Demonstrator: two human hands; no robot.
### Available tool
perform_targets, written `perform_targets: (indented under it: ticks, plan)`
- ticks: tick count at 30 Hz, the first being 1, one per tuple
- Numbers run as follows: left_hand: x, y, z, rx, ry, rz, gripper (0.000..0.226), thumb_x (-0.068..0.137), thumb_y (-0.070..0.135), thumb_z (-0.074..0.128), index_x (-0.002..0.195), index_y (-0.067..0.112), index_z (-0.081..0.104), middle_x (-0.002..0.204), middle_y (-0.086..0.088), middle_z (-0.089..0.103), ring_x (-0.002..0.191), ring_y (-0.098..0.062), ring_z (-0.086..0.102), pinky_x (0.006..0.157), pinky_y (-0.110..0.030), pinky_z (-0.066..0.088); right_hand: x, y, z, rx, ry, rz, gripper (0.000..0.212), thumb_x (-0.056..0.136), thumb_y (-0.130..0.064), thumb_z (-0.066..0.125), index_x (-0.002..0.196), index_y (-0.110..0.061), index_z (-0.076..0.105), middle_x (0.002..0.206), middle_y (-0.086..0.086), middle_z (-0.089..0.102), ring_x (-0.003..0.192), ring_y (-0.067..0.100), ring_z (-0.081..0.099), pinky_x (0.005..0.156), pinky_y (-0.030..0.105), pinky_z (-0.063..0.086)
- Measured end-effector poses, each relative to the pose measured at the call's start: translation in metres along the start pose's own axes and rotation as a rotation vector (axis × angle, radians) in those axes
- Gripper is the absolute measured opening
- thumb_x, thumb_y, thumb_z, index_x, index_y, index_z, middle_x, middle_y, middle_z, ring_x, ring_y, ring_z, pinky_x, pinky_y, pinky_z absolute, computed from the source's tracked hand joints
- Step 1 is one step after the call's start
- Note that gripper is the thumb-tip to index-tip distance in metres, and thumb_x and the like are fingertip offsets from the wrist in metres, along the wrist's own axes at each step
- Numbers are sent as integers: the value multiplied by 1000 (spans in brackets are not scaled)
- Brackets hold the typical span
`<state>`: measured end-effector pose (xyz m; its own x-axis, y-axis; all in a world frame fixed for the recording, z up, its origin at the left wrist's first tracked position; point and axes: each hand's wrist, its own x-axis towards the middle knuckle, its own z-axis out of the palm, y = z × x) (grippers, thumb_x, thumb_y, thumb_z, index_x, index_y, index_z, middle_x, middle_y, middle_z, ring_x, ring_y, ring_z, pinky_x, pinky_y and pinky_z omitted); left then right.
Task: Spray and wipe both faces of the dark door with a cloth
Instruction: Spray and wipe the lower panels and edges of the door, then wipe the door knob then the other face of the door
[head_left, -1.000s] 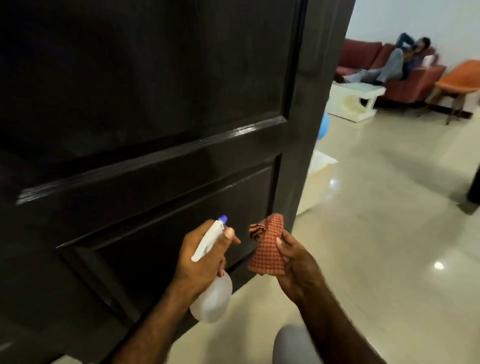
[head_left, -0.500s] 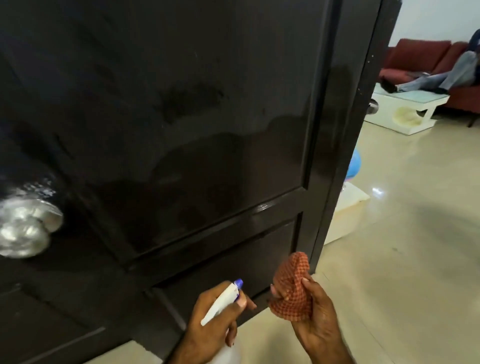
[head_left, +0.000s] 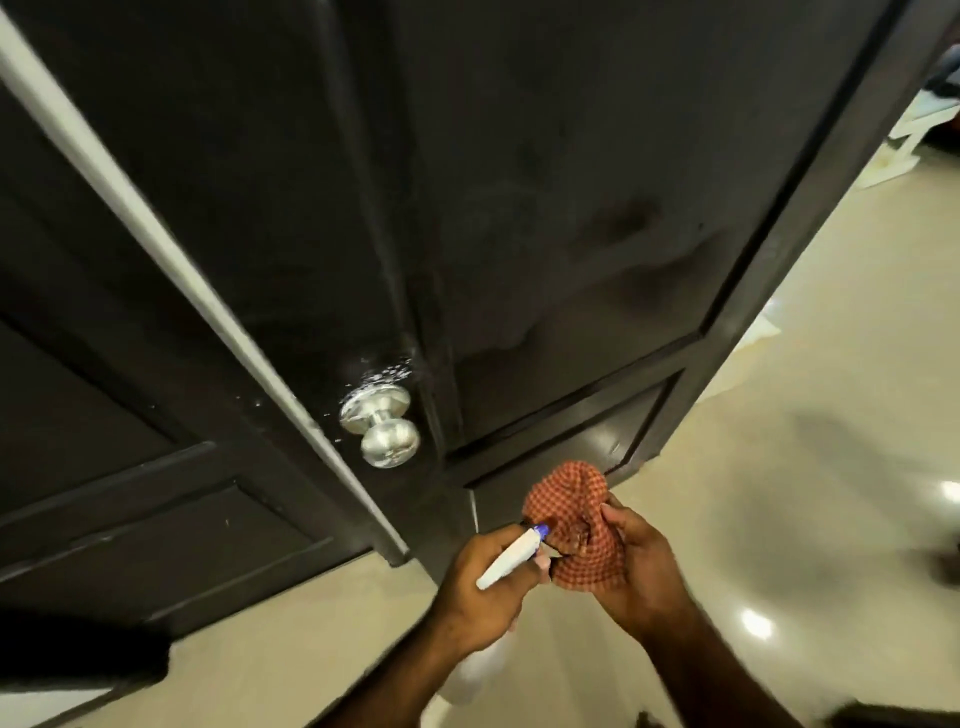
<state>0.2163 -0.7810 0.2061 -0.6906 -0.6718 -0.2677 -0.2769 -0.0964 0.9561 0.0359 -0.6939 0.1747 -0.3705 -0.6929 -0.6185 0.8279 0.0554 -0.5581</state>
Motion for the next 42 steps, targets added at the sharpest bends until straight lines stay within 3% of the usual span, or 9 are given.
perform_targets:
  ticks: [4, 9, 14, 19, 21, 24, 29, 34, 42]
  plan:
    - [-16, -19, -69, 146, -110, -16, 20, 97, 21, 73, 78, 26, 70, 65, 2, 67, 44, -6, 56, 47, -21, 44, -21, 70, 48, 24, 46, -17, 51, 97, -26, 53, 144, -7, 61, 139, 26, 68, 119, 46, 69, 90, 51, 64]
    - [-46, -16, -144, 6, -97, -81, 9, 91, 28, 75, 91, 19, 75, 84, -17, 75, 47, -20, 55, 50, -29, 45, -51, 107, 108, 18, 130, -163, 38, 102, -24, 55, 137, -14, 64, 138, 27, 65, 118, 45, 68, 88, 56, 58]
    - [-69, -12, -197, -140, 44, -30, 14, 92, 25, 75, 86, 12, 75, 83, -21, 74, 45, -20, 54, 47, -29, 44, -68, 93, 173, -349, 154, -636, 26, 109, -21, 56, 132, -26, 67, 125, 8, 71, 114, 43, 70, 81, 52, 62]
    - [-81, 3, -227, -141, 102, 25, 14, 104, 5, 62, 95, -2, 71, 89, -14, 79, 48, -31, 52, 47, -29, 45, -47, 103, 208, -879, 108, -1082, 41, 108, -32, 58, 147, -21, 61, 139, -1, 62, 127, 26, 62, 93, 47, 64]
    - [-83, 3, -236, -133, 94, 34, 15, 105, 4, 59, 96, -3, 70, 92, -13, 80, 47, -30, 51, 49, -31, 45, -35, 104, 220, -857, 161, -1059, 41, 110, -37, 53, 145, -17, 62, 129, -3, 68, 121, 22, 66, 95, 43, 62]
    - [-82, 10, -241, -130, 80, 60, 16, 105, 3, 59, 95, -2, 70, 93, -14, 79, 43, -28, 51, 50, -30, 45, -24, 86, 237, -575, 259, -772, 35, 115, -36, 46, 127, -13, 70, 109, 5, 73, 112, 30, 70, 98, 48, 60]
    - [-68, 21, -236, -116, 79, 72, 14, 105, 1, 59, 96, -3, 68, 93, -14, 79, 44, -31, 49, 50, -31, 44, -17, 73, 235, -45, 71, -183, 47, 110, -41, 41, 140, -19, 69, 137, 17, 71, 130, 44, 65, 96, 56, 58]
    - [-42, 44, -216, -84, 41, 89, 13, 100, 6, 65, 89, 3, 70, 85, -20, 74, 38, -23, 49, 44, -26, 41, -22, 78, 219, -36, 6, -116, 48, 112, -38, 37, 138, -17, 71, 135, 17, 72, 111, 33, 75, 84, 46, 61]
    - [-19, 63, -200, -7, 12, 116, 19, 96, 12, 68, 79, 19, 72, 77, -19, 72, 41, -20, 53, 44, -27, 43, -12, 48, 223, -62, -3, -232, 46, 112, -35, 41, 132, -4, 69, 129, 21, 74, 114, 35, 72, 105, 50, 54]
